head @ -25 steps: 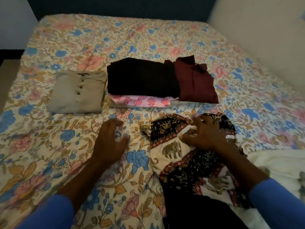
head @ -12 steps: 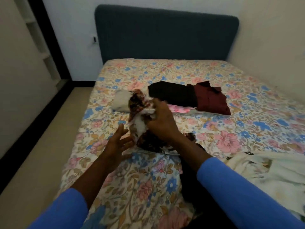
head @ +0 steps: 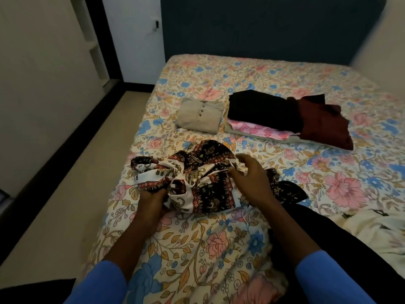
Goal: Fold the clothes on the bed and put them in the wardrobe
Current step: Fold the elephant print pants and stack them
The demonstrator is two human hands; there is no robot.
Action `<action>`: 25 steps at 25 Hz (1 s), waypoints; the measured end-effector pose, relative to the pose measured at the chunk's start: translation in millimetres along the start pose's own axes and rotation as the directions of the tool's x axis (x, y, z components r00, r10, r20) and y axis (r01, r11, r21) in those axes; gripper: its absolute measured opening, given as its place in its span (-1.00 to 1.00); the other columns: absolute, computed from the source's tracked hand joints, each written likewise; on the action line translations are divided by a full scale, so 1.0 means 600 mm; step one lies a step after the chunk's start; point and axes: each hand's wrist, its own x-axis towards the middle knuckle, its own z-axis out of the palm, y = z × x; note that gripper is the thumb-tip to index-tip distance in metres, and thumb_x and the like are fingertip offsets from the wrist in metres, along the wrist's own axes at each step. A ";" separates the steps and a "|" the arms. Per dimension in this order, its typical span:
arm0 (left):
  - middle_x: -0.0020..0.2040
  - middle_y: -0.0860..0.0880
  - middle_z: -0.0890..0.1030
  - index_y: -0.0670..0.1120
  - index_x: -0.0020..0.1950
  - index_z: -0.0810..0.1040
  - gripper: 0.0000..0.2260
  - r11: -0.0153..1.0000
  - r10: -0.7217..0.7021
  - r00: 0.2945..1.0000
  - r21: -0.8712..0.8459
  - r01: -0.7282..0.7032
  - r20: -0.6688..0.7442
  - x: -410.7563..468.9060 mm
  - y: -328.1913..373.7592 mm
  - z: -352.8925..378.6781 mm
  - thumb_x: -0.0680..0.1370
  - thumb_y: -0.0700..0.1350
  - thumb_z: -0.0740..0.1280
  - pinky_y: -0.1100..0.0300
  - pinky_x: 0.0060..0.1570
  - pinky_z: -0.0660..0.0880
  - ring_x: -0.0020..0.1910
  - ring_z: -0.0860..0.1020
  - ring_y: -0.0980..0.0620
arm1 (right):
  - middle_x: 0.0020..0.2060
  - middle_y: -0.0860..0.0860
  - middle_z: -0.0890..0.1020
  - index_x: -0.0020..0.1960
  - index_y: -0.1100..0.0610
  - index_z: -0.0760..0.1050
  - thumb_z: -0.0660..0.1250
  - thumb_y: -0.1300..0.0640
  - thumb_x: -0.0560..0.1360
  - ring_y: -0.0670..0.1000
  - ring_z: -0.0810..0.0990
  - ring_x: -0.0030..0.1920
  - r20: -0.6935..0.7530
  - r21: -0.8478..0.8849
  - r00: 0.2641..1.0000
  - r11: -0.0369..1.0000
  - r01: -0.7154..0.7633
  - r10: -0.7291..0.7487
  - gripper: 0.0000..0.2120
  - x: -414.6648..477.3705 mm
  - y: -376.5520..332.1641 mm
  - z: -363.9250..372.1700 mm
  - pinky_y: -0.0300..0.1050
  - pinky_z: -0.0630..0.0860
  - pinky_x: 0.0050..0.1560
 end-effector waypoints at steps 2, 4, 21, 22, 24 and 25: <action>0.08 -0.11 0.74 -0.06 0.23 0.63 -0.71 1.000 -0.005 1.000 0.002 0.005 -0.027 0.005 -0.007 -0.002 0.61 -0.35 0.30 -0.10 -0.07 0.69 0.04 0.72 -0.12 | 0.28 -0.06 0.62 0.41 -0.09 0.46 0.43 -0.14 0.53 0.00 0.60 0.22 0.188 -0.172 0.978 0.978 0.121 -0.088 -0.52 0.009 -0.017 0.023 0.10 0.49 0.30; 0.08 -0.11 0.74 -0.08 0.27 0.62 -0.70 1.000 -0.009 0.999 0.008 0.009 -0.047 0.009 -0.010 -0.002 0.60 -0.35 0.31 -0.04 -0.13 0.70 0.01 0.73 -0.10 | 0.15 -0.11 0.67 0.28 -0.11 0.55 0.47 -0.08 0.51 -0.02 0.66 0.12 0.298 -0.269 0.940 0.930 0.249 -0.166 -0.65 -0.003 -0.029 0.039 0.08 0.59 0.20; 0.47 -0.03 0.43 0.02 0.42 0.45 -0.59 0.275 0.789 0.612 0.858 -0.434 0.057 -0.040 0.027 0.081 0.58 0.02 0.38 -0.12 0.45 0.29 0.46 0.37 -0.03 | -0.34 0.14 0.60 -0.19 0.21 0.56 0.46 -0.17 0.53 0.04 0.56 -0.33 0.517 -0.227 0.852 0.973 0.043 0.083 -0.58 -0.025 -0.016 -0.021 0.04 0.56 -0.16; 0.47 -0.04 0.45 0.02 0.46 0.41 -0.53 0.135 0.692 0.693 0.907 -0.398 0.202 -0.015 0.045 0.091 0.58 0.08 0.37 -0.16 0.46 0.26 0.45 0.39 -0.05 | -0.20 0.08 0.65 -0.04 0.16 0.56 0.51 -0.07 0.52 0.04 0.64 -0.20 0.461 -0.192 0.883 0.981 -0.002 0.092 -0.70 -0.024 -0.014 -0.012 0.05 0.62 -0.06; 0.33 -0.08 0.58 -0.03 0.45 0.45 -0.48 -0.055 0.331 0.879 0.937 -0.345 0.343 0.033 0.088 0.107 0.56 0.16 0.40 -0.10 0.34 0.45 0.30 0.55 -0.10 | 0.02 0.03 0.63 0.16 0.03 0.48 0.56 0.14 0.48 0.05 0.65 -0.02 0.393 -0.032 0.909 0.990 -0.140 0.141 -0.65 -0.015 -0.010 -0.006 0.09 0.65 0.06; 0.16 -0.08 0.67 -0.06 0.34 0.57 -0.58 -0.077 0.196 0.906 0.927 -0.367 0.375 0.048 0.113 0.114 0.56 0.12 0.43 -0.03 0.17 0.55 0.12 0.63 -0.09 | 0.07 0.03 0.61 0.19 0.00 0.46 0.54 0.19 0.48 0.06 0.64 0.00 0.390 0.011 0.906 0.983 -0.181 0.162 -0.62 -0.010 -0.002 -0.008 0.10 0.65 0.08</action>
